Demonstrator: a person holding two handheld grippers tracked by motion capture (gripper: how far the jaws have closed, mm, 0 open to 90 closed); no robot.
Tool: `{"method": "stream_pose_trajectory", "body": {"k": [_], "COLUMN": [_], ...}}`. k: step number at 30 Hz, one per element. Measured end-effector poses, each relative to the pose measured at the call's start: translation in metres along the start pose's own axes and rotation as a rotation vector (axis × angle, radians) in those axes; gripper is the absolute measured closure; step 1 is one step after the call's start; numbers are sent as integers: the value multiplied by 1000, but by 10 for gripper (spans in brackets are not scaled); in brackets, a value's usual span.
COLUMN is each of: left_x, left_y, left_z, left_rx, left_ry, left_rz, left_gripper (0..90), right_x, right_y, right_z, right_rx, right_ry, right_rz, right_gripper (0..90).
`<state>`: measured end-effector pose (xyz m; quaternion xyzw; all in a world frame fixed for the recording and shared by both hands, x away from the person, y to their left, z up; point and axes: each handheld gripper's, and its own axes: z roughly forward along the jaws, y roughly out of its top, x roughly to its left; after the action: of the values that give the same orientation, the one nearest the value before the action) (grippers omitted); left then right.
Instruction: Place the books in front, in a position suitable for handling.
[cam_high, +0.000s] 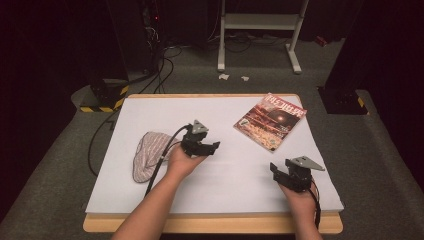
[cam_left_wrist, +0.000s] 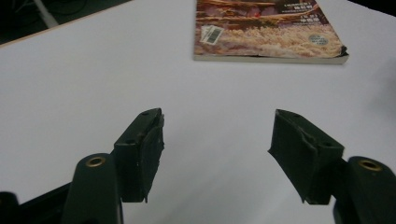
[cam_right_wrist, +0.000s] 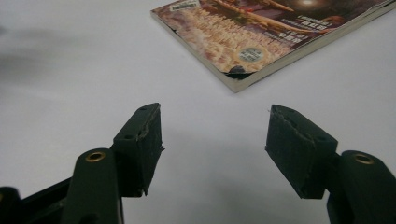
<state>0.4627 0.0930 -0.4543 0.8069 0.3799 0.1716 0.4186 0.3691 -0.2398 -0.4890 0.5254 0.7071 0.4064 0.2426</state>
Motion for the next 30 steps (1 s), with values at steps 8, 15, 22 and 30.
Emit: {"method": "stream_pose_trajectory", "body": {"k": [8, 15, 22, 30], "left_x": [-3, -7, -5, -8], "left_y": [31, 54, 58, 55], "left_z": [76, 113, 142, 143], "left_rx": [14, 24, 110, 115], "left_ry": [-48, -68, -78, -117], "left_rz": [-9, -21, -68, -59], "left_gripper": [374, 397, 391, 412], "right_x": [-17, -14, -22, -30], "right_y": [22, 42, 50, 46], "right_z": [31, 54, 76, 84], "right_rx": [47, 69, 135, 161], "right_ry": [-67, -88, -113, -97], "right_rz": [34, 22, 86, 130], "right_gripper": [420, 422, 398, 407]}}
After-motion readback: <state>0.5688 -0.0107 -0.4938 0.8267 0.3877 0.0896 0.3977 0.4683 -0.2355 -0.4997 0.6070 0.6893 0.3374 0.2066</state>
